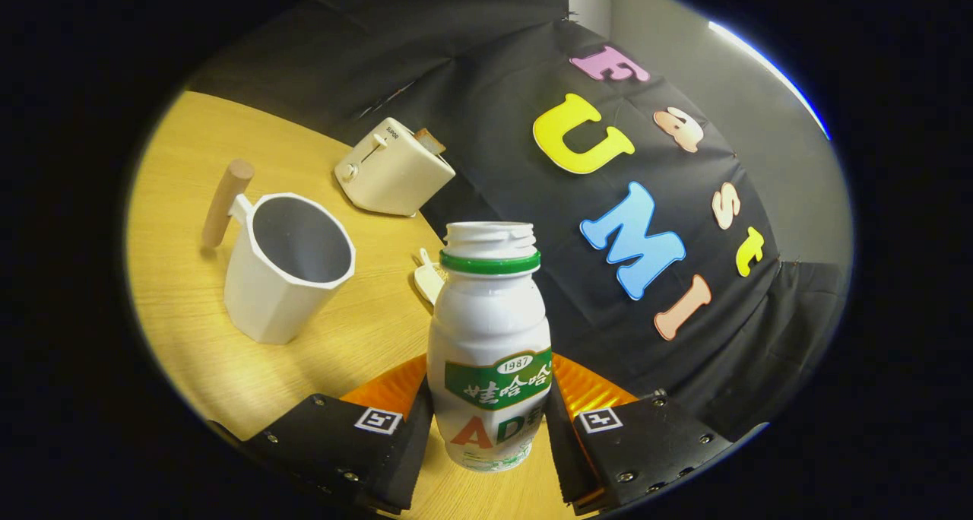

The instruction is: Take the bottle from table, then pour the juice into the cup, finally place the bottle on the coaster

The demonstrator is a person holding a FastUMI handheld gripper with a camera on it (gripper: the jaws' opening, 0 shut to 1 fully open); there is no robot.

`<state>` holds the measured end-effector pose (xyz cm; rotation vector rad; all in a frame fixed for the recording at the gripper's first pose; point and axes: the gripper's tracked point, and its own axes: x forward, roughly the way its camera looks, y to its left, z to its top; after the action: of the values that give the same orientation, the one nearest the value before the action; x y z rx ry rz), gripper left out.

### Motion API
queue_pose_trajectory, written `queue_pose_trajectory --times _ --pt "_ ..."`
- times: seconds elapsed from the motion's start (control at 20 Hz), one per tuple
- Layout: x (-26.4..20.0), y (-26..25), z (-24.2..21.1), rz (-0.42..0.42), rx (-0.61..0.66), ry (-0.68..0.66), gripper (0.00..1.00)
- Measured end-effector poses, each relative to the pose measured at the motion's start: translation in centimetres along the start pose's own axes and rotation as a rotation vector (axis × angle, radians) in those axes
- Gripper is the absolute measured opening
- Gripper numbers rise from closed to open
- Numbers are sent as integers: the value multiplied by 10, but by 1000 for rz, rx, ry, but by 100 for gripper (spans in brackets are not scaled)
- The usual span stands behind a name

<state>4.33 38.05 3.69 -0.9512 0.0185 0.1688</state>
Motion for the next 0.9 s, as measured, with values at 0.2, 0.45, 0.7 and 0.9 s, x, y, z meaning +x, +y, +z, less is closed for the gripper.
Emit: queue_pose_trajectory --times 0.2,0.45,0.7,0.9 --pt "1 2 0 -10 -83 2 70" --pt "3 6 6 -28 -192 -12 70" --pt "-1 7 14 -49 -277 -35 70" --pt "-1 3 18 -86 -373 -42 70"
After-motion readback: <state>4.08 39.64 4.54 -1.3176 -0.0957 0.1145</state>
